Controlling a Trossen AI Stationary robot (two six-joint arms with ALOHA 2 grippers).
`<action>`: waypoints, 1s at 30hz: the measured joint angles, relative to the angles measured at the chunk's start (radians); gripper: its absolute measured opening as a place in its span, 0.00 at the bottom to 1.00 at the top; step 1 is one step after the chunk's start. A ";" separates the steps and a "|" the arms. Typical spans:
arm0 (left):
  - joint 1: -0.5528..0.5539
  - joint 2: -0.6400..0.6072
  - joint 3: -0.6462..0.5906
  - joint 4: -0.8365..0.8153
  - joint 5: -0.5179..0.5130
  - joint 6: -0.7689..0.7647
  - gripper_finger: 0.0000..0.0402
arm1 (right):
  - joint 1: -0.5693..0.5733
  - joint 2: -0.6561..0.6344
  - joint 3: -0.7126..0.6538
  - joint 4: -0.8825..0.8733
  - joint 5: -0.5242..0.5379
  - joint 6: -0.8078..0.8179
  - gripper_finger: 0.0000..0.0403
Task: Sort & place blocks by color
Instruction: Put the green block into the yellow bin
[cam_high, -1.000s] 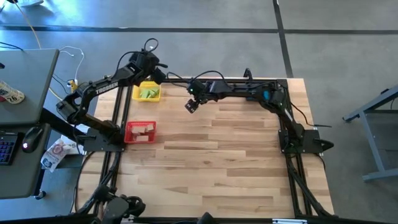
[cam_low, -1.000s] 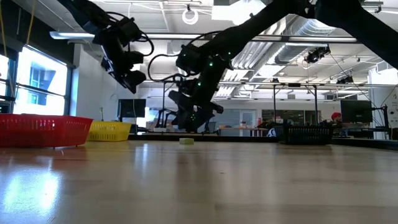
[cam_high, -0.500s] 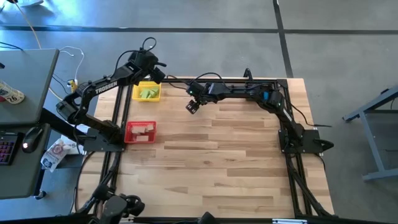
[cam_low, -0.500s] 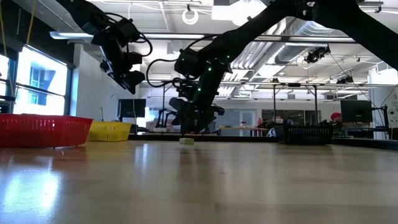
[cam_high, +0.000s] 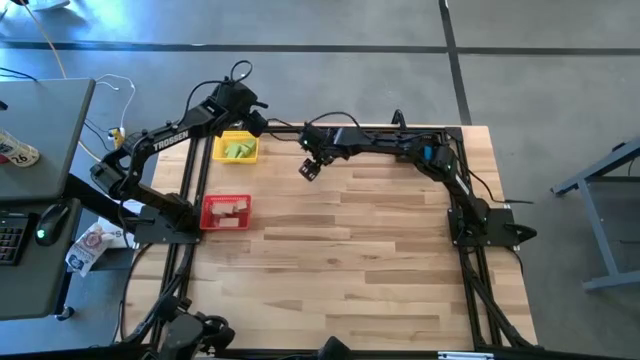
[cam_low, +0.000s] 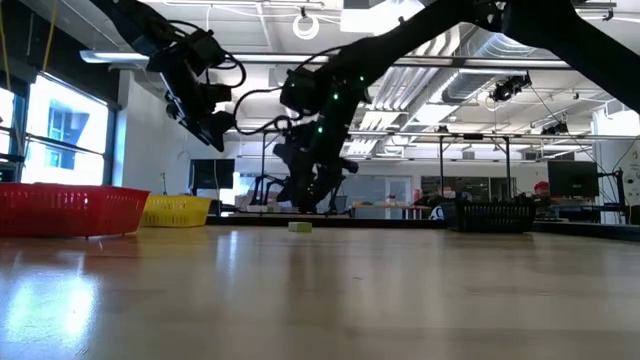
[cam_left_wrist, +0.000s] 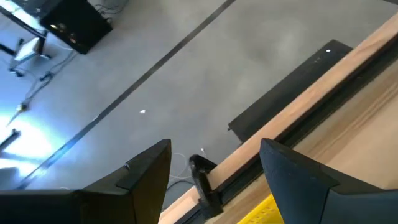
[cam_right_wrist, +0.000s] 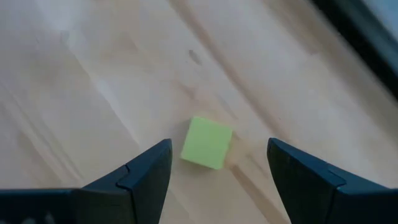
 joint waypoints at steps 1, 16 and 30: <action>0.002 0.000 0.000 0.001 -0.013 0.000 0.58 | -0.005 0.000 0.029 -0.035 0.000 0.000 0.62; 0.013 0.000 0.000 -0.017 0.070 -0.002 0.58 | -0.054 0.075 0.288 -0.288 -0.050 -0.075 0.62; -0.094 0.000 0.000 -0.043 0.332 -0.094 0.58 | -0.169 0.065 0.486 -0.371 0.065 -0.132 0.62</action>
